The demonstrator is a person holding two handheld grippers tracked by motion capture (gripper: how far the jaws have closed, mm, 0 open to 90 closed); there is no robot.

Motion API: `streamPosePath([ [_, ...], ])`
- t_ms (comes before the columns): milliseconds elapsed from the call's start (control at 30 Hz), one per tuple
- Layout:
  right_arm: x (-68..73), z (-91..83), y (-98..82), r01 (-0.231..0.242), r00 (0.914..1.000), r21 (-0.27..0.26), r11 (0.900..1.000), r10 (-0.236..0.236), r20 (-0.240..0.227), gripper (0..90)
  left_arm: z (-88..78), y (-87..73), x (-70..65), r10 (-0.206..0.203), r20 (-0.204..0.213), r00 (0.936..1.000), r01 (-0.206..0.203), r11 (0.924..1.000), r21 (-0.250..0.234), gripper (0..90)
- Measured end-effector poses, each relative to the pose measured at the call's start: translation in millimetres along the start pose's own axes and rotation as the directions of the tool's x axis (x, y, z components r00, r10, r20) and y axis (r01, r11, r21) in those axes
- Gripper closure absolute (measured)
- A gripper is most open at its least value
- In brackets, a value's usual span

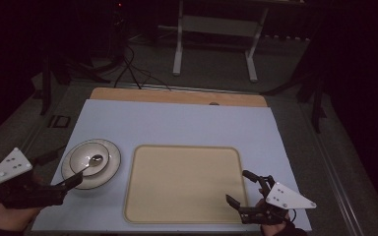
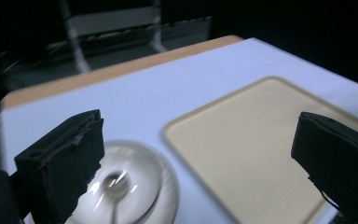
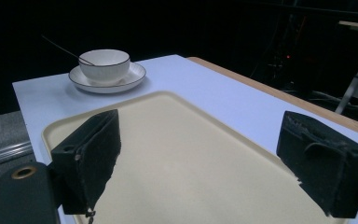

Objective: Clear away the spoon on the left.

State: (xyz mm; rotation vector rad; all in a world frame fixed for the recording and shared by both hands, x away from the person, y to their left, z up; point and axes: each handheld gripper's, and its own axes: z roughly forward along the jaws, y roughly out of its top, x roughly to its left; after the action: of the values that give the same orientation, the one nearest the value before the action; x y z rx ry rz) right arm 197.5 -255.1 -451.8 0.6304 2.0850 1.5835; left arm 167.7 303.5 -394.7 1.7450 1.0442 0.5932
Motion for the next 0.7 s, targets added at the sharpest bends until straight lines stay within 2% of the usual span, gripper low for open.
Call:
streamPosePath([
  [67,0.7,-0.2,0.2,0.002,1.0000,0.000,1.000,-0.002,0.003,13.7,-0.4,-8.9,4.5,-0.039,-0.009,0.9992,0.039,0.9992,0.011,5.1],
  [167,1.3,-0.3,0.6,0.009,0.9999,0.002,1.000,-0.009,0.014,13.7,-2.2,-22.9,11.4,-0.088,-0.054,0.9946,0.090,0.9956,0.026,7.6],
  [200,1.3,-0.1,0.6,0.007,0.9999,0.002,1.000,-0.007,0.015,13.7,-2.9,-25.7,12.9,-0.103,-0.067,0.9924,0.105,0.9939,0.031,14.0],
  [300,1.5,0.1,0.7,0.008,0.9999,0.004,1.000,-0.008,0.014,13.7,-3.6,-36.0,20.9,-0.180,-0.103,0.9782,0.187,0.9805,0.061,15.7],
  [333,1.5,0.4,0.6,0.008,0.9999,0.005,1.000,-0.008,0.013,13.7,-3.3,-39.4,23.4,-0.206,-0.122,0.9709,0.215,0.9746,0.063,15.8],
  [367,1.4,0.6,0.5,0.012,0.9998,0.007,1.000,-0.012,0.015,13.7,-1.8,-44.0,27.2,-0.243,-0.147,0.9589,0.256,0.9633,0.079,17.5],
  [433,1.7,1.2,0.3,0.014,0.9998,0.015,1.000,-0.014,0.016,13.7,0.7,-50.1,32.1,-0.290,-0.190,0.9380,0.312,0.9448,0.099,22.4],
  [467,1.9,2.1,0.1,0.022,0.9995,0.023,0.999,-0.023,0.023,13.7,1.7,-52.3,33.9,-0.307,-0.197,0.9311,0.331,0.9380,0.103,22.9],
  [500,2.3,2.4,-0.2,0.025,0.9993,0.031,0.999,-0.026,0.026,13.7,3.1,-55.5,36.4,-0.336,-0.205,0.9194,0.360,0.9276,0.098,24.3],
  [567,2.4,3.2,-0.5,0.028,0.9994,0.037,0.999,-0.029,0.021,13.7,5.4,-61.3,41.5,-0.391,-0.201,0.8979,0.415,0.9056,0.089,29.9],
  [633,2.1,3.4,-0.4,0.025,0.9995,0.034,0.999,-0.026,0.020,13.7,8.3,-66.1,45.1,-0.442,-0.191,0.8764,0.464,0.8807,0.094,31.2],
  [667,1.9,3.5,-0.5,0.024,0.9994,0.034,0.999,-0.025,0.022,13.7,9.8,-68.1,46.3,-0.464,-0.179,0.8674,0.485,0.8691,0.096,34.5],
  [700,1.7,3.5,-0.6,0.025,0.9994,0.036,0.999,-0.026,0.024,13.7,11.2,-69.9,47.1,-0.479,-0.172,0.8610,0.499,0.8613,0.099,35.7],
])
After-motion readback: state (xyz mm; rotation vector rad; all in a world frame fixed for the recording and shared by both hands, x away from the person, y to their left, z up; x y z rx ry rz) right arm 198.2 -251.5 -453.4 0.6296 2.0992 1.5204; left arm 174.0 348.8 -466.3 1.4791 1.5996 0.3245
